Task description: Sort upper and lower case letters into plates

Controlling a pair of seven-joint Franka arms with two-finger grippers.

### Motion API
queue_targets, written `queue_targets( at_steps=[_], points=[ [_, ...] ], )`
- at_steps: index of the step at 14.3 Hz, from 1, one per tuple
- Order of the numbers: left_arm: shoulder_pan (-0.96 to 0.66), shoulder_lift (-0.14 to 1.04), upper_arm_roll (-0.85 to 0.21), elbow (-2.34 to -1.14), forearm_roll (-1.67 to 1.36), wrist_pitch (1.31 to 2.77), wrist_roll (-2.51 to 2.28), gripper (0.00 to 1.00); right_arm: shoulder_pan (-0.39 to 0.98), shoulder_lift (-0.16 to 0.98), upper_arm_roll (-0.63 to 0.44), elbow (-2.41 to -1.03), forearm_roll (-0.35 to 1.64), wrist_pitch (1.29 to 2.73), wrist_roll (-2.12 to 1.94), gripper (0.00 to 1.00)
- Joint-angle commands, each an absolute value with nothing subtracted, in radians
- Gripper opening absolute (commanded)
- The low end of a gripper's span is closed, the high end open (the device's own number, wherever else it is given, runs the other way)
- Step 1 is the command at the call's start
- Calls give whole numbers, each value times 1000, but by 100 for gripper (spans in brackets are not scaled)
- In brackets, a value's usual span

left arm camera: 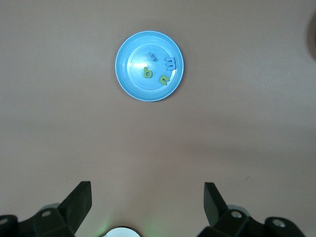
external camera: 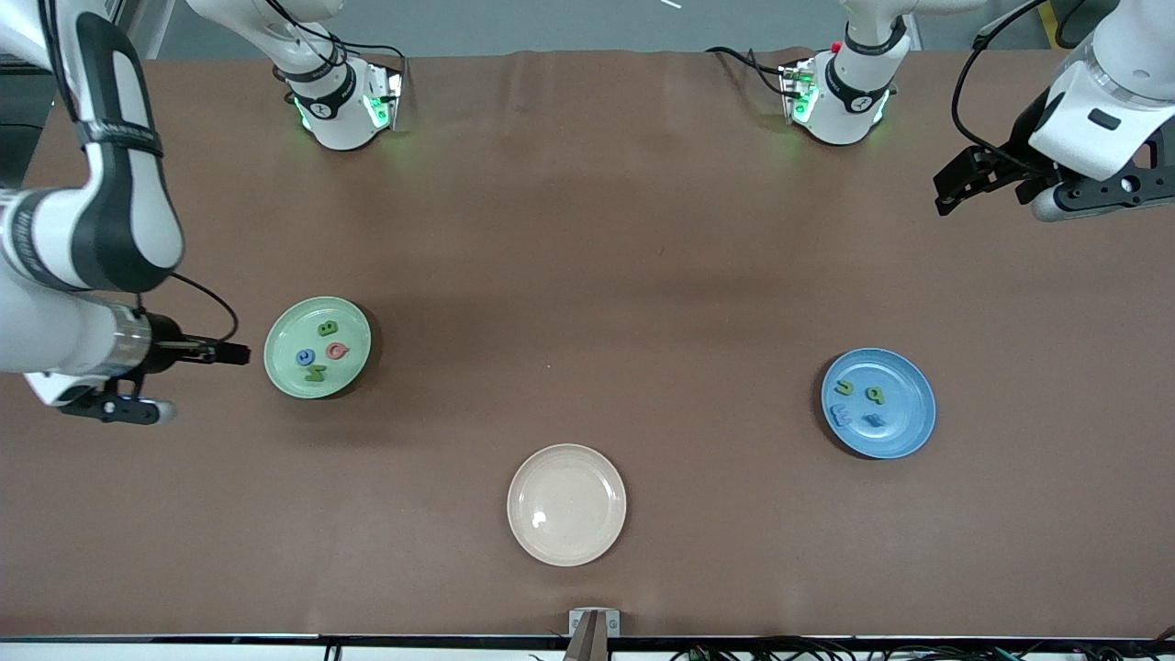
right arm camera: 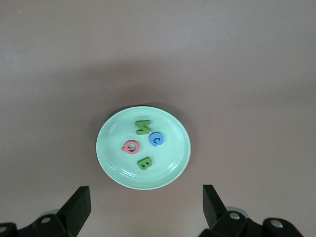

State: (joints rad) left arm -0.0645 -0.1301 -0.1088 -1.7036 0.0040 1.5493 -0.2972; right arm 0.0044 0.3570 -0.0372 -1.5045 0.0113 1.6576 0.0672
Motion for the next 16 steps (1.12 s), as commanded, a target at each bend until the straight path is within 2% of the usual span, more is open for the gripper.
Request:
queue_targets(
  at_steps=[1, 6, 16],
  points=[
    [-70, -130, -107, -1669, 3, 1537, -272, 100, -31, 368, -26, -1390, -21, 1560, 22, 100],
    [-58, -100, -103, -1638, 6, 1508, -167, 100, -83, 368, -25, -1306, -12, 1465, 3, 100],
    [-43, -95, -104, -1618, 8, 1500, -160, 100, -38, 354, -17, -1281, -1, 1453, 6, 100]
  ],
)
